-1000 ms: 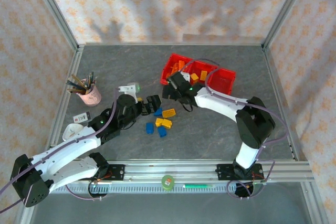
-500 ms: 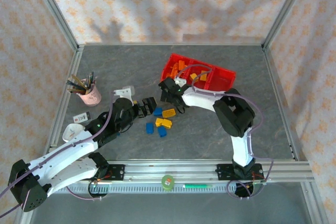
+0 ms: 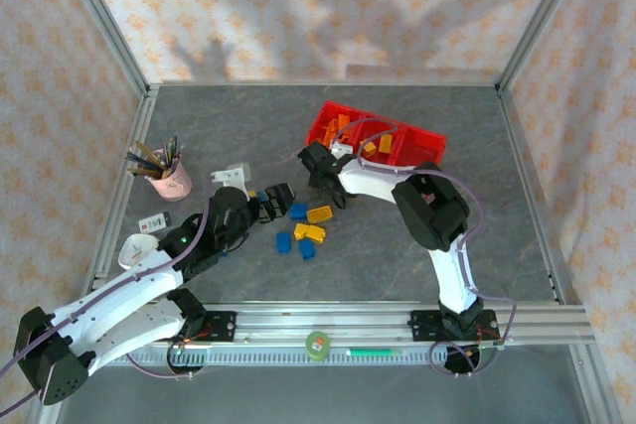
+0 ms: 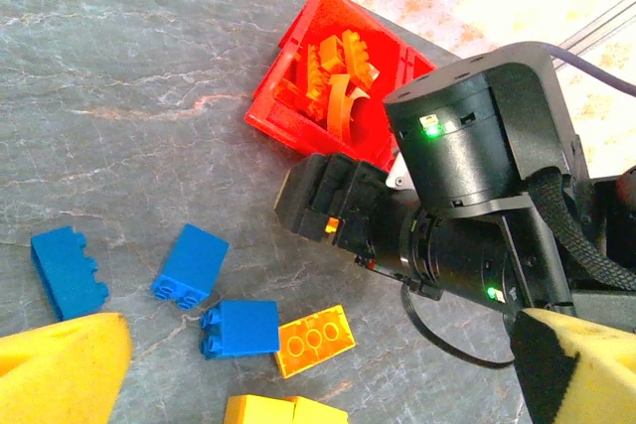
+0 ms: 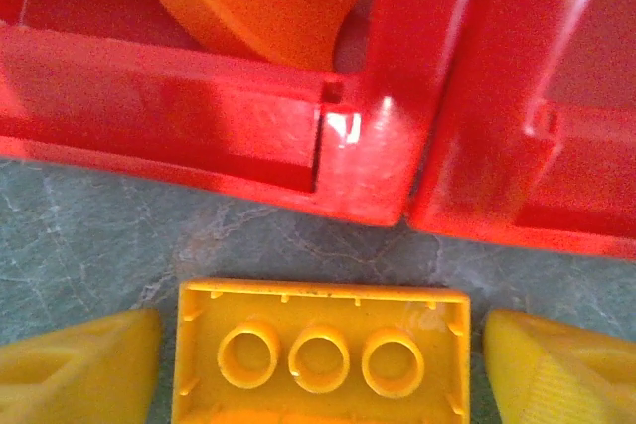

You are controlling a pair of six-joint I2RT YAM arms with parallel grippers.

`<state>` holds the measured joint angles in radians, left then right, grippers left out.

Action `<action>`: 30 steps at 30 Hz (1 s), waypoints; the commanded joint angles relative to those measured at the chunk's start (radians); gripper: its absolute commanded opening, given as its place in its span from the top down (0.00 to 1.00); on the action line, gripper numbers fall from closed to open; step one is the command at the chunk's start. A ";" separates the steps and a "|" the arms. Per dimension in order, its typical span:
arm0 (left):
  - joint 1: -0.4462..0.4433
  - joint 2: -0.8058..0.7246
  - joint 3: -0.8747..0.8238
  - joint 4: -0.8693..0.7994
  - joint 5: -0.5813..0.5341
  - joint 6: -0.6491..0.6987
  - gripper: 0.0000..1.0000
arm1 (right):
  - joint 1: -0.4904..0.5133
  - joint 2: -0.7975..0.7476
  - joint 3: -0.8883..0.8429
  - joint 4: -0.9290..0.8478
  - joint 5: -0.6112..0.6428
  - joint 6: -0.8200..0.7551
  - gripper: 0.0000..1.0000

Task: Sort the legos into containers by color
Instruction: Pick up the lego from the center of the table, then place the lego in the container.

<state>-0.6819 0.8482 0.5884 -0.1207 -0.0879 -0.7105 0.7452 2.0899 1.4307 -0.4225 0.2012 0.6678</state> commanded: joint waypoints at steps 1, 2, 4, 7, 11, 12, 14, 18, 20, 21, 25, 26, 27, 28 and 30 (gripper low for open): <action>0.008 -0.014 -0.010 -0.005 -0.022 -0.017 0.01 | -0.006 0.023 0.002 0.015 -0.008 -0.016 0.25; 0.009 -0.014 -0.010 -0.004 -0.020 -0.017 0.01 | -0.005 0.018 -0.002 0.017 -0.012 -0.020 0.28; 0.010 -0.014 -0.007 0.001 -0.016 -0.018 0.01 | -0.002 0.000 -0.011 0.019 -0.019 -0.028 0.32; 0.010 -0.011 -0.001 0.010 -0.006 -0.020 0.01 | 0.000 -0.044 -0.023 0.019 -0.019 -0.044 0.36; 0.010 -0.001 0.017 0.010 0.009 -0.012 0.01 | -0.001 -0.118 -0.042 0.014 -0.014 -0.073 0.41; 0.010 0.004 0.025 0.010 0.017 -0.008 0.01 | -0.003 -0.138 -0.042 0.006 -0.013 -0.078 0.41; 0.010 0.016 0.040 0.009 0.030 -0.001 0.01 | -0.010 -0.184 -0.046 0.001 -0.024 -0.096 0.41; 0.010 0.052 0.071 0.019 0.065 0.017 0.01 | -0.054 -0.267 -0.048 -0.007 -0.031 -0.133 0.42; 0.012 0.079 0.090 0.026 0.084 0.026 0.01 | -0.090 -0.284 -0.042 -0.008 -0.027 -0.160 0.42; 0.013 0.097 0.101 0.032 0.092 0.032 0.01 | -0.114 -0.282 -0.034 -0.013 -0.028 -0.173 0.42; 0.012 0.172 0.146 0.047 0.121 0.054 0.01 | -0.197 -0.229 0.023 -0.048 -0.003 -0.218 0.42; 0.012 0.190 0.158 0.052 0.128 0.058 0.01 | -0.215 -0.214 0.036 -0.047 0.006 -0.232 0.42; 0.012 0.213 0.168 0.058 0.132 0.062 0.01 | -0.233 -0.198 0.049 -0.043 0.006 -0.244 0.42; 0.012 0.229 0.176 0.066 0.137 0.065 0.01 | -0.249 -0.183 0.059 -0.039 0.004 -0.256 0.42; 0.012 0.266 0.194 0.086 0.140 0.070 0.01 | -0.281 -0.139 0.099 -0.033 -0.014 -0.278 0.41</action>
<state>-0.6796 1.0821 0.7387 -0.0834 0.0250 -0.6716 0.4862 1.8950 1.4776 -0.4339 0.1684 0.4511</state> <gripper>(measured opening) 0.992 0.589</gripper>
